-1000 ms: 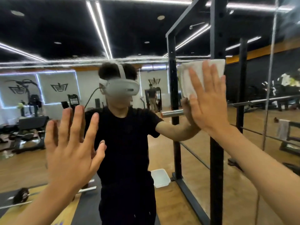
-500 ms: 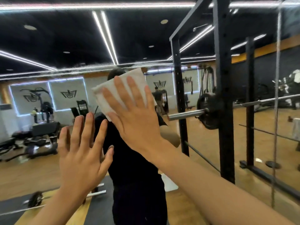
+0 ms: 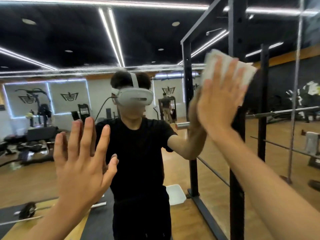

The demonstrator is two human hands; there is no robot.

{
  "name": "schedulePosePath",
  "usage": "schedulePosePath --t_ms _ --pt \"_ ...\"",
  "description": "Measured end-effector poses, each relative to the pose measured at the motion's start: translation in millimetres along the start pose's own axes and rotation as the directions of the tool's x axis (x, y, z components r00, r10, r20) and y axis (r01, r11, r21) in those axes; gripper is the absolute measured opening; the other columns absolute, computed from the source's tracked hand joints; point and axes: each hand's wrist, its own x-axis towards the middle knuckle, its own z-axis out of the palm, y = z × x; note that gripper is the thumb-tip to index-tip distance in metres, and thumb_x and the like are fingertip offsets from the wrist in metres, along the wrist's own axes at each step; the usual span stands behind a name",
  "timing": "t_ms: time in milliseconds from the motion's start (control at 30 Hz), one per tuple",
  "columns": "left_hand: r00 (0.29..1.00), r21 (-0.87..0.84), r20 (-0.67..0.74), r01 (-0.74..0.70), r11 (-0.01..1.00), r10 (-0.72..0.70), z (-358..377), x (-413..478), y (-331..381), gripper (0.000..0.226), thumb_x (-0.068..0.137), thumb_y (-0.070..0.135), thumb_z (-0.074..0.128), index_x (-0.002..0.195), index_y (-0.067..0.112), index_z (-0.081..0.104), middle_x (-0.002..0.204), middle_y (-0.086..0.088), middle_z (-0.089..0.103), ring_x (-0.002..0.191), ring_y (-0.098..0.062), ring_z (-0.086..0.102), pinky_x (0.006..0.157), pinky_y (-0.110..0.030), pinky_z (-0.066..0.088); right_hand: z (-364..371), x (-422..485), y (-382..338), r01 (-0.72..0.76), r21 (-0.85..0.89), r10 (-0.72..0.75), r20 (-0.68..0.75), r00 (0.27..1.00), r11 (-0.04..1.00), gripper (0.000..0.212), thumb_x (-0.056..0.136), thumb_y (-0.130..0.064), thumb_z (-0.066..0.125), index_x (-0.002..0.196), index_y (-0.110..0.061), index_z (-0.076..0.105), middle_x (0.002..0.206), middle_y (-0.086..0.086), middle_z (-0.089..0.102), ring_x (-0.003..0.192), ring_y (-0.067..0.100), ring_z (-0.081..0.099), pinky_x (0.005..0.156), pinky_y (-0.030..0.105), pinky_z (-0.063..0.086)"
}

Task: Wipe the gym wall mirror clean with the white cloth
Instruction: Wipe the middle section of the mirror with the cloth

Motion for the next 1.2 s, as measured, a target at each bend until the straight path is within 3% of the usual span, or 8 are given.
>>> schedulePosePath --t_ms 233,400,500,600,733,933,1033,1200 --pt "1.0 -0.025 -0.001 -0.008 1.0 0.008 0.9 -2.0 -3.8 0.068 0.105 0.045 0.044 0.164 0.011 0.036 0.173 -0.021 0.02 0.161 -0.041 0.017 0.123 -0.072 0.02 13.0 -79.0 -157.4 0.489 0.074 -0.494 0.129 0.86 0.869 0.061 0.111 -0.044 0.017 0.169 -0.029 0.003 0.176 0.011 -0.009 0.161 0.034 -0.013 0.127 0.061 -0.002" --pt "1.0 -0.04 -0.006 -0.031 0.999 0.031 -1.0 -2.1 -5.5 0.071 0.105 0.047 0.042 0.167 0.014 0.03 0.175 -0.019 0.015 0.163 -0.037 0.011 0.124 -0.069 0.017 6.1 -48.4 -91.7 0.704 0.065 -0.706 0.119 0.698 0.707 0.055 0.113 -0.044 0.026 0.167 -0.032 0.02 0.176 0.008 0.01 0.163 0.03 0.002 0.128 0.058 0.005" --pt "1.0 -0.068 -0.001 -0.012 0.998 0.012 0.8 -2.5 -2.7 0.071 0.104 0.045 0.043 0.166 0.014 0.031 0.176 -0.017 0.013 0.163 -0.036 0.009 0.123 -0.07 0.018 2.9 -16.5 -7.1 0.536 -0.002 -0.532 0.121 0.838 0.844 0.057 0.113 -0.044 0.024 0.168 -0.029 0.016 0.176 0.01 0.006 0.163 0.03 -0.001 0.129 0.061 0.005" --pt "1.0 -0.079 0.0 0.003 0.997 -0.003 2.9 -2.2 -0.7 0.07 0.103 0.043 0.045 0.165 0.012 0.034 0.175 -0.02 0.015 0.163 -0.038 0.008 0.123 -0.07 0.016 -6.3 3.4 58.8 0.145 -0.058 -0.139 0.091 0.986 0.988 0.061 0.112 -0.054 0.012 0.168 -0.03 0.006 0.177 0.008 0.001 0.163 0.029 -0.002 0.128 0.063 0.008" --pt "1.0 -0.05 0.015 0.003 0.999 -0.002 1.0 -0.5 1.2 0.068 0.105 0.043 0.046 0.164 0.011 0.035 0.174 -0.022 0.017 0.162 -0.041 0.013 0.127 -0.067 0.012 -4.2 2.5 25.9 -0.187 0.037 0.184 0.055 0.981 0.982 0.069 0.107 -0.05 0.013 0.169 -0.018 0.011 0.175 0.015 0.005 0.162 0.035 0.001 0.126 0.066 0.007" --pt "1.0 -0.051 0.028 -0.002 0.999 0.003 -0.6 -3.1 -3.2 0.068 0.107 0.044 0.045 0.166 0.014 0.031 0.174 -0.02 0.019 0.161 -0.04 0.017 0.127 -0.065 0.015 18.7 -108.2 -102.8 0.243 0.111 -0.253 0.081 0.964 0.964 0.059 0.114 -0.041 0.024 0.169 -0.027 0.006 0.177 0.009 -0.007 0.162 0.031 -0.009 0.129 0.061 -0.001" --pt "1.0 -0.045 0.019 -0.008 0.999 0.008 -1.7 -3.4 -4.8 0.067 0.108 0.043 0.045 0.166 0.013 0.031 0.174 -0.02 0.02 0.161 -0.04 0.018 0.128 -0.064 0.014 20.7 -180.3 -86.1 0.39 0.11 -0.404 0.192 0.894 0.914 0.058 0.113 -0.042 0.024 0.169 -0.031 0.01 0.177 0.008 -0.003 0.163 0.032 -0.004 0.129 0.061 0.004" --pt "1.0 -0.023 0.0 -0.01 1.0 0.01 0.6 -3.7 -4.2 0.065 0.108 0.042 0.048 0.164 0.011 0.036 0.173 -0.021 0.021 0.161 -0.041 0.017 0.127 -0.065 0.014 23.2 -230.9 -7.6 0.683 0.069 -0.666 0.311 0.678 0.727 0.058 0.111 -0.044 0.027 0.168 -0.038 0.016 0.177 0.002 0.003 0.163 0.03 0.007 0.128 0.057 0.011"
